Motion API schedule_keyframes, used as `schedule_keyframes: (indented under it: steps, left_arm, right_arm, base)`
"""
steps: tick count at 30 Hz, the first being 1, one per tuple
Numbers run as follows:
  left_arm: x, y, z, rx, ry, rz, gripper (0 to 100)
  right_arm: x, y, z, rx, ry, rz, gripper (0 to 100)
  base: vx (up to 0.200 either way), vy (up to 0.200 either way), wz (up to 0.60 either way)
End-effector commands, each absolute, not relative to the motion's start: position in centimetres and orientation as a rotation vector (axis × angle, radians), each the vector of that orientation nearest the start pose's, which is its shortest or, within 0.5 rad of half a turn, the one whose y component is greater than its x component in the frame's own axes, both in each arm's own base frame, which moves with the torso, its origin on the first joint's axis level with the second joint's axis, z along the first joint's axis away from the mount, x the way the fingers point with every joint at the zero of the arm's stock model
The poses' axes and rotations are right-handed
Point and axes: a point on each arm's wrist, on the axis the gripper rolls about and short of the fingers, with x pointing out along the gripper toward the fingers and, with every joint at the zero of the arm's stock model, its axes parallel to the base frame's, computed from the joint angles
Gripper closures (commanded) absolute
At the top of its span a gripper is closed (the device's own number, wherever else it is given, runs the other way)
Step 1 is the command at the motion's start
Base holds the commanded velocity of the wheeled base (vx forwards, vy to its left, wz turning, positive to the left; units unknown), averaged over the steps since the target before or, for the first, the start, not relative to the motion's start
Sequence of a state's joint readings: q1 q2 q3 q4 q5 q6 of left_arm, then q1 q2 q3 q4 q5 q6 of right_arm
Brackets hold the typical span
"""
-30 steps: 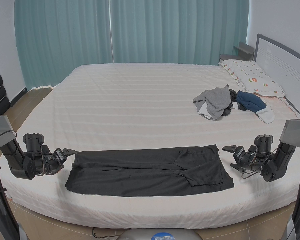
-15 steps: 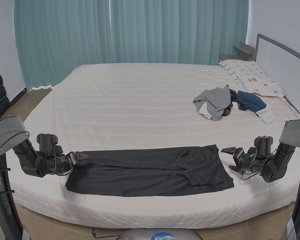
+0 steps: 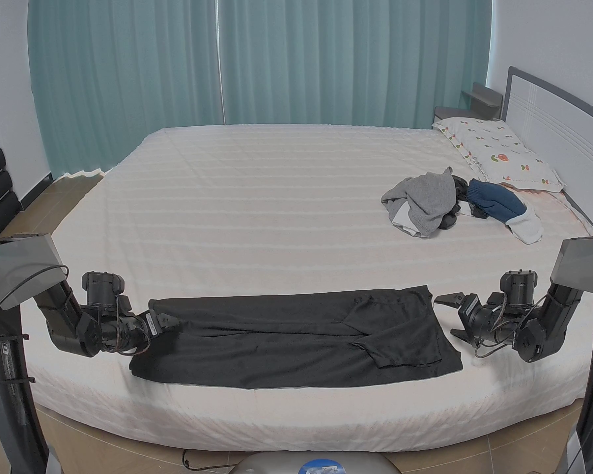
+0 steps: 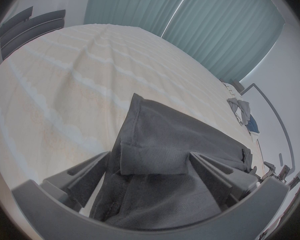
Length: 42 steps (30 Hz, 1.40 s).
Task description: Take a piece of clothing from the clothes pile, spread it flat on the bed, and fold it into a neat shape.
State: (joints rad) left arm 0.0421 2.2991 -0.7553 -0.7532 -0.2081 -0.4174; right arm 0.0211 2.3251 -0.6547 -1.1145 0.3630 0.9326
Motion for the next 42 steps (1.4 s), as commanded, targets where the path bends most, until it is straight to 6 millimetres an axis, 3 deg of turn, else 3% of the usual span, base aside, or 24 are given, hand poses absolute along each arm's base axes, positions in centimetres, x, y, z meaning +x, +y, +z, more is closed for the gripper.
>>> schedule_keyframes:
  steps: [1, 42]
  left_arm:
    - [34.9, 0.9, -2.1, -0.489, 0.811, 0.014, 100]
    - [35.9, 1.2, 0.1, -0.556, 0.678, 0.046, 100]
  right_arm:
    - [34.9, 1.5, -1.7, 0.992, 0.692, 0.090, 0]
    - [35.2, 0.3, -1.5, 1.020, 0.666, 0.062, 0]
  base:
    - [0.000, 0.000, 0.00]
    - [-0.015, 0.000, 0.00]
